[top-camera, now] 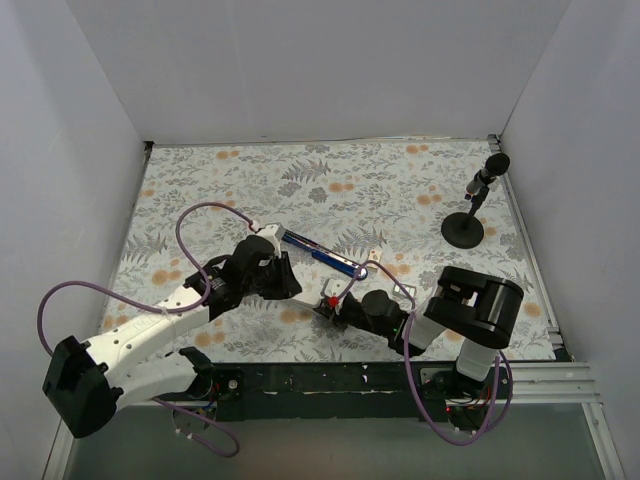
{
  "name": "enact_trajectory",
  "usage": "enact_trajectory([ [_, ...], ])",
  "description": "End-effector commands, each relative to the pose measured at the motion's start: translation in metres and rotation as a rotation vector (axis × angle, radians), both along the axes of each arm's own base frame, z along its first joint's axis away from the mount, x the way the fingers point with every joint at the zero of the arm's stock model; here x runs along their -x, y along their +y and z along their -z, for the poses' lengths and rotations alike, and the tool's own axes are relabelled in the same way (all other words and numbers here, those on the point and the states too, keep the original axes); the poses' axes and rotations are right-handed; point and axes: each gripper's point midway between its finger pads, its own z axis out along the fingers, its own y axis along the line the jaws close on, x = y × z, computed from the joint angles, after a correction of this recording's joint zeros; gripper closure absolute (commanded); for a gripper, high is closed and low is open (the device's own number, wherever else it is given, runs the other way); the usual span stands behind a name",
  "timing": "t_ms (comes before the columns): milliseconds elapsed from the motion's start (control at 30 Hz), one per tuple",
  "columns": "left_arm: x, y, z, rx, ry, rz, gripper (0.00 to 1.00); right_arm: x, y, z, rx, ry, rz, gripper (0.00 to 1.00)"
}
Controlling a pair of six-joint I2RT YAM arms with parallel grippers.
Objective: Load the staples into the stapler
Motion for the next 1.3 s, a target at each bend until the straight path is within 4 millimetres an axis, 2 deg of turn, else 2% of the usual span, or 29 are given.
enact_trajectory([
  [0, 0.004, -0.017, -0.005, 0.067, 0.015, -0.008, 0.83, -0.012, 0.015, -0.041, -0.146, -0.067, 0.027, 0.99],
  [133, 0.008, -0.025, 0.001, 0.096, 0.035, -0.006, 0.83, -0.012, 0.017, -0.042, -0.147, -0.065, 0.023, 0.99],
  [267, -0.005, -0.019, -0.007, 0.105, -0.031, -0.069, 0.8, -0.013, 0.017, -0.041, -0.142, -0.049, 0.028, 0.98],
  [300, -0.008, -0.017, -0.009, 0.101, -0.049, -0.081, 0.78, -0.011, 0.015, -0.038, -0.134, -0.042, 0.032, 0.92],
  [333, -0.011, -0.014, -0.011, 0.097, -0.061, -0.093, 0.77, -0.012, 0.013, -0.038, -0.131, -0.034, 0.037, 0.77],
  [433, -0.023, -0.006, -0.017, 0.091, -0.089, -0.107, 0.71, -0.009, 0.001, -0.03, -0.094, -0.008, 0.058, 0.58],
  [533, -0.039, 0.009, -0.028, 0.094, -0.134, -0.13, 0.64, -0.005, -0.007, -0.026, -0.054, 0.018, 0.064, 0.5],
  [567, -0.048, 0.018, -0.031, 0.09, -0.151, -0.16, 0.61, -0.004, -0.008, -0.032, -0.061, 0.023, 0.064, 0.48],
  [600, -0.053, 0.023, -0.035, 0.079, -0.179, -0.16, 0.6, -0.001, -0.013, -0.023, -0.018, 0.049, 0.063, 0.48],
  [633, -0.053, 0.024, -0.04, 0.091, -0.186, -0.144, 0.59, 0.001, -0.014, -0.023, -0.015, 0.062, 0.066, 0.47],
  [667, -0.057, 0.032, -0.046, 0.087, -0.217, -0.156, 0.55, 0.002, -0.015, -0.032, -0.034, 0.067, 0.065, 0.47],
  [733, -0.062, 0.042, -0.051, 0.052, -0.274, -0.156, 0.45, 0.005, -0.018, -0.031, -0.012, 0.095, 0.067, 0.48],
  [767, -0.06, 0.045, -0.057, 0.054, -0.305, -0.148, 0.42, 0.004, -0.015, -0.043, -0.038, 0.093, 0.067, 0.48],
  [833, -0.063, 0.057, -0.054, -0.007, -0.366, -0.158, 0.33, 0.002, -0.013, -0.048, -0.03, 0.101, 0.078, 0.52],
  [900, -0.061, 0.064, -0.062, -0.021, -0.432, -0.151, 0.24, -0.007, -0.006, -0.056, -0.033, 0.1, 0.106, 0.54],
  [933, -0.059, 0.068, -0.054, -0.051, -0.446, -0.14, 0.22, -0.009, -0.007, -0.05, -0.011, 0.107, 0.119, 0.55],
  [1000, -0.058, 0.075, -0.058, -0.062, -0.498, -0.147, 0.19, -0.016, -0.001, -0.055, -0.013, 0.1, 0.14, 0.57],
  [1067, -0.056, 0.078, -0.053, -0.078, -0.517, -0.137, 0.16, -0.017, 0.001, -0.05, -0.008, 0.13, 0.152, 0.57],
  [1100, -0.055, 0.079, -0.057, -0.072, -0.532, -0.145, 0.14, -0.019, 0.003, -0.051, -0.008, 0.134, 0.16, 0.57],
  [1267, -0.057, 0.082, -0.062, -0.075, -0.554, -0.155, 0.12, -0.019, -0.009, -0.02, 0.057, 0.187, 0.215, 0.58],
])
